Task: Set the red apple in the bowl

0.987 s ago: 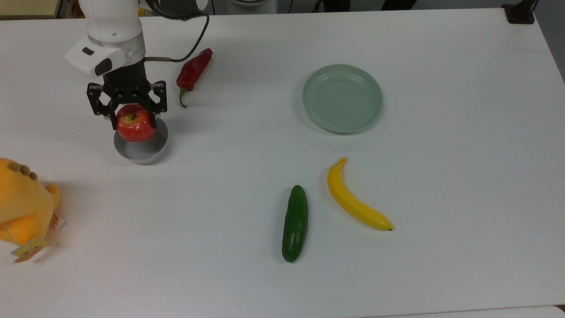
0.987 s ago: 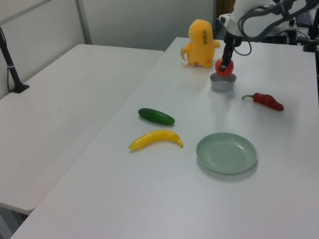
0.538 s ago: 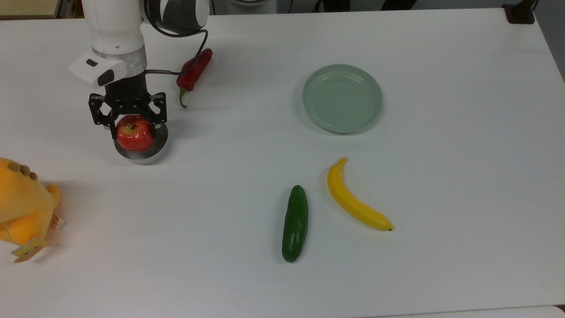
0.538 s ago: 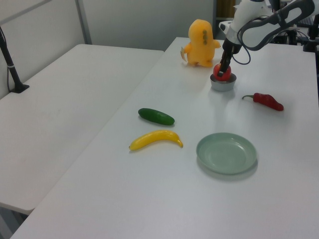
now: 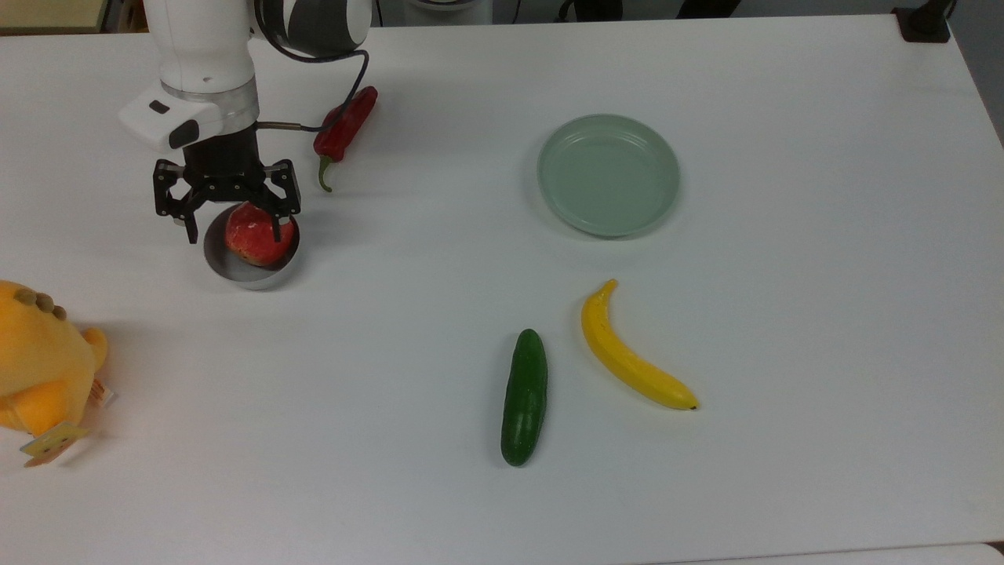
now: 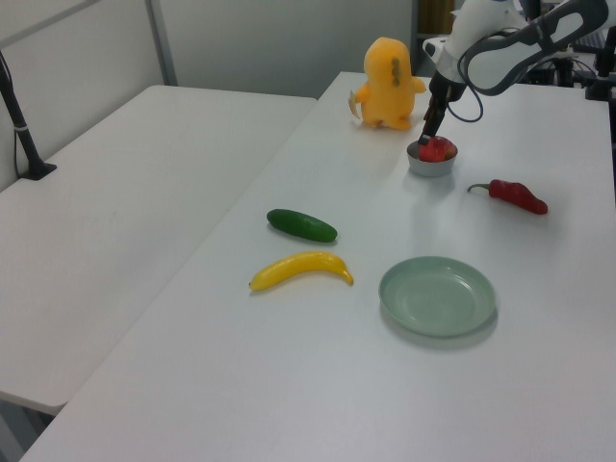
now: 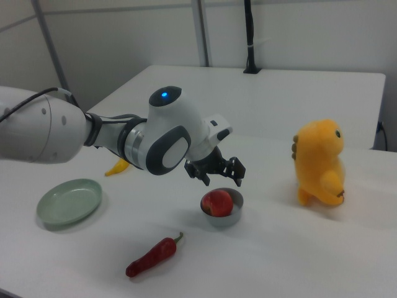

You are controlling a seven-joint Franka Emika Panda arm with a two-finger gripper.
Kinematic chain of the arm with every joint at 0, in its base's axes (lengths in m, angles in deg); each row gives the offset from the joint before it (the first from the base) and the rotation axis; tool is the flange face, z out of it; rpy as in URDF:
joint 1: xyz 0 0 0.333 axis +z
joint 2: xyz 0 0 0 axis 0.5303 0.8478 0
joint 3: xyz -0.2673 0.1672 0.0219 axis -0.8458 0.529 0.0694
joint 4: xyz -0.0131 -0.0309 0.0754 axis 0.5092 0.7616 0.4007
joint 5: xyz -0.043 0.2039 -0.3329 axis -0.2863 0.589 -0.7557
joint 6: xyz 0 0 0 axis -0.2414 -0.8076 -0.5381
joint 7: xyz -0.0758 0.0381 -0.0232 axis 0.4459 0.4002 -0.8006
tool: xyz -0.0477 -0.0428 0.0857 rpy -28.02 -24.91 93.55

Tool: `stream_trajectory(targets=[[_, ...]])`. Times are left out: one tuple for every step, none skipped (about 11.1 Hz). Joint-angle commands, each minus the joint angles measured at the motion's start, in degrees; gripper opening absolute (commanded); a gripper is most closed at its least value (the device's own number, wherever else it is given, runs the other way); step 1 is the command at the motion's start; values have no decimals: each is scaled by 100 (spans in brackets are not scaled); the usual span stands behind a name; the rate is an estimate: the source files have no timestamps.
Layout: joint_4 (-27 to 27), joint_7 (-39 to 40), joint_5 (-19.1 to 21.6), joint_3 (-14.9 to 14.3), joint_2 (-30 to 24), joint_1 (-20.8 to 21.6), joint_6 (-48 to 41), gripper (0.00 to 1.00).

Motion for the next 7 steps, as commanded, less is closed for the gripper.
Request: stream_trajectory(targets=[[-24,-885,104,30,-367,61,-92,100],[-103,-1271,104,30,-577,61,-372,100],[-269,-1588,104,30,-762,61,-915,100],[-523,-1896,104,30,-912,69,-1520,100],[-708,-2256,113,30,-1053,69,-2014,100],[-832,-2625,113,30,-1228,113,-2384,100],[-877,-2933,113,30,-1465,209,-2771,100]])
